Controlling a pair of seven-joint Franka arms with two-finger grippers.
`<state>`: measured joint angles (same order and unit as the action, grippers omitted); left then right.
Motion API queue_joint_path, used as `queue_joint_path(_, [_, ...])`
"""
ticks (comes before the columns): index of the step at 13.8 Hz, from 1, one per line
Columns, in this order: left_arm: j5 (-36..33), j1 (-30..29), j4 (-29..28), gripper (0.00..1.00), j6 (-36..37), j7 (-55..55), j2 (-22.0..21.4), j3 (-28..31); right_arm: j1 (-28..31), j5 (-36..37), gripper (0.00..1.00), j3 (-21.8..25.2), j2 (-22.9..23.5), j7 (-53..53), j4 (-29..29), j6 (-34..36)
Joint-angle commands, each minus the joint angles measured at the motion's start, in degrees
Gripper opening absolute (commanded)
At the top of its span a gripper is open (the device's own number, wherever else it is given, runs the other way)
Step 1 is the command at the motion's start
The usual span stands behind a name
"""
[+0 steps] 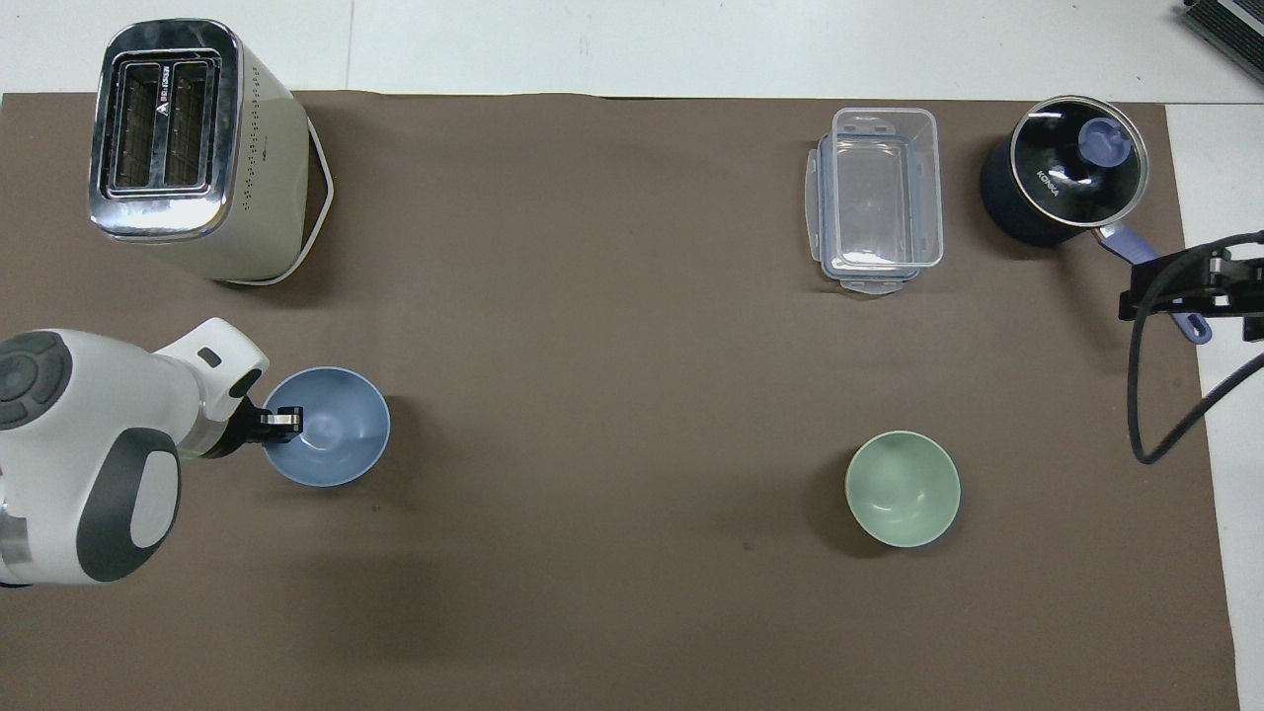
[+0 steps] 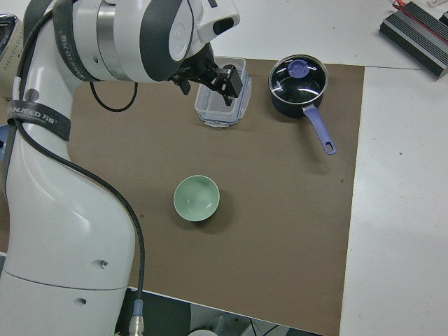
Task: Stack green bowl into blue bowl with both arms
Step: 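Slide the blue bowl with the left gripper toward the table center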
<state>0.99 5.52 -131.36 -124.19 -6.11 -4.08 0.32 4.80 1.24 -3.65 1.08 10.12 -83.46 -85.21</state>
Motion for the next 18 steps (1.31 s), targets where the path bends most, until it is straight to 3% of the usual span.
queue_joint_path(1, [-0.91, -0.15, 5.92, 0.0, 7.54, -0.22, -0.22, 0.2, 0.38, 0.26, 1.0, -0.21, -0.2, 0.69, 0.23, 1.1])
queue_joint_path(5, [0.84, 0.11, 11.47, 0.0, 15.03, -0.22, -0.66, 0.2, 0.3, 0.08, 1.0, -0.3, -0.2, 0.69, 0.23, 0.57])
queue_joint_path(13, [6.3, 6.34, 9.11, 0.0, 13.28, -0.74, -2.07, -0.06, -0.76, 0.35, 1.0, -0.92, -0.82, 1.57, -0.21, 0.92])
queue_joint_path(18, [9.11, 15.29, 6.64, 0.0, 8.36, -4.59, -1.63, -0.06, -0.76, 0.43, 1.0, -0.92, -3.37, 1.75, -4.35, 0.31])
